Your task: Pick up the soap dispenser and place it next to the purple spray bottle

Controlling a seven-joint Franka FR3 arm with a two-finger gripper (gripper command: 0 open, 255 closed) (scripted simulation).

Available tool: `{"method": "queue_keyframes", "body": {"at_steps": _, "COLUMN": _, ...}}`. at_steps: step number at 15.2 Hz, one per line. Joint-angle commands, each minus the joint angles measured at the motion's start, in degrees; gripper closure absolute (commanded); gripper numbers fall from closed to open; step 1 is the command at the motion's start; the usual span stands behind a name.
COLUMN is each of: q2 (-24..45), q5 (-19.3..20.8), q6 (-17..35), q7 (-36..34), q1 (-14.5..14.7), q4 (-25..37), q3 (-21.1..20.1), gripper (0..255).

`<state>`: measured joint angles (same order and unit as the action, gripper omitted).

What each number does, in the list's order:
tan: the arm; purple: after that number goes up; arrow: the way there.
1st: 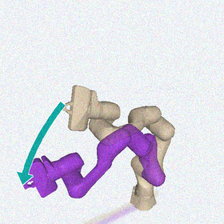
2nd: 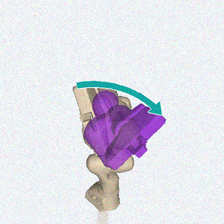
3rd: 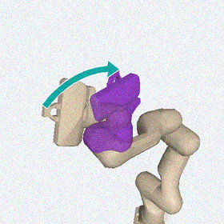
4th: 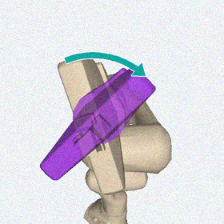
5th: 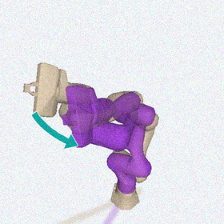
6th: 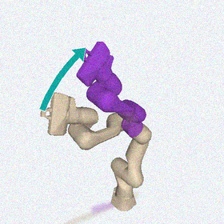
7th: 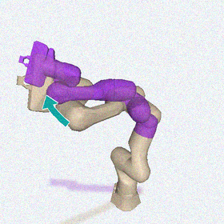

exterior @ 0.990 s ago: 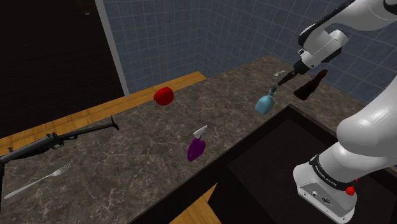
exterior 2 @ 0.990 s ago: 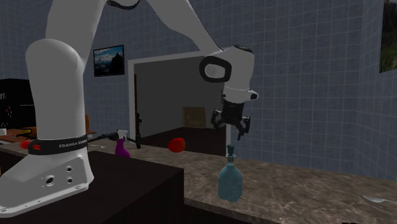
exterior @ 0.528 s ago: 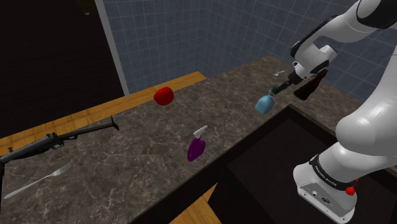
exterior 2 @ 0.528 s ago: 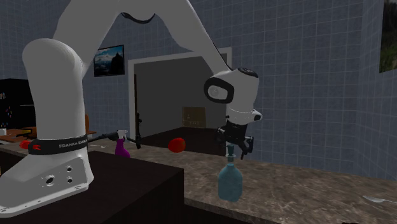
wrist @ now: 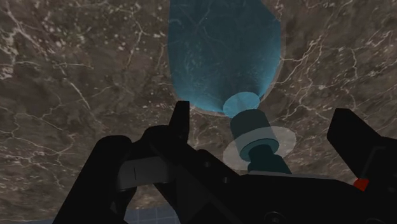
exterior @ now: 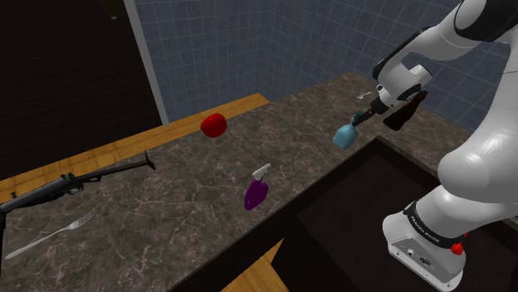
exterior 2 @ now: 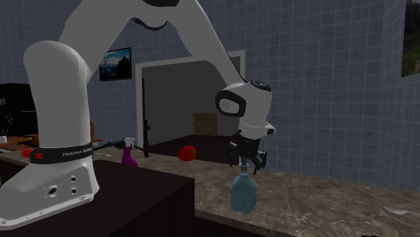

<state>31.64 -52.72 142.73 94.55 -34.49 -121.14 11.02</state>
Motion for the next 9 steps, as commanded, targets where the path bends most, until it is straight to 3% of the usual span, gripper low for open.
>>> {"method": "queue_keyframes", "body": {"at_steps": 1, "q2": 0.11, "q5": -0.08, "q6": 0.06, "q7": 0.04, "q1": 0.00, "q4": 0.06, "q3": -0.05, "gripper": 0}}
{"method": "queue_keyframes", "body": {"at_steps": 5, "q2": 0.11, "q5": -0.07, "q6": 0.06, "q7": 0.04, "q1": 0.00, "q4": 0.06, "q3": -0.05, "gripper": 0}}
{"method": "queue_keyframes", "body": {"at_steps": 6, "q2": 0.11, "q5": -0.07, "q6": 0.06, "q7": 0.04, "q1": 0.00, "q4": 0.06, "q3": -0.05, "gripper": 255}}
{"method": "queue_keyframes", "body": {"at_steps": 9, "q2": 0.09, "q5": -0.08, "q6": 0.07, "q7": 0.04, "q1": 0.00, "q4": 0.04, "q3": -0.05, "gripper": 255}}
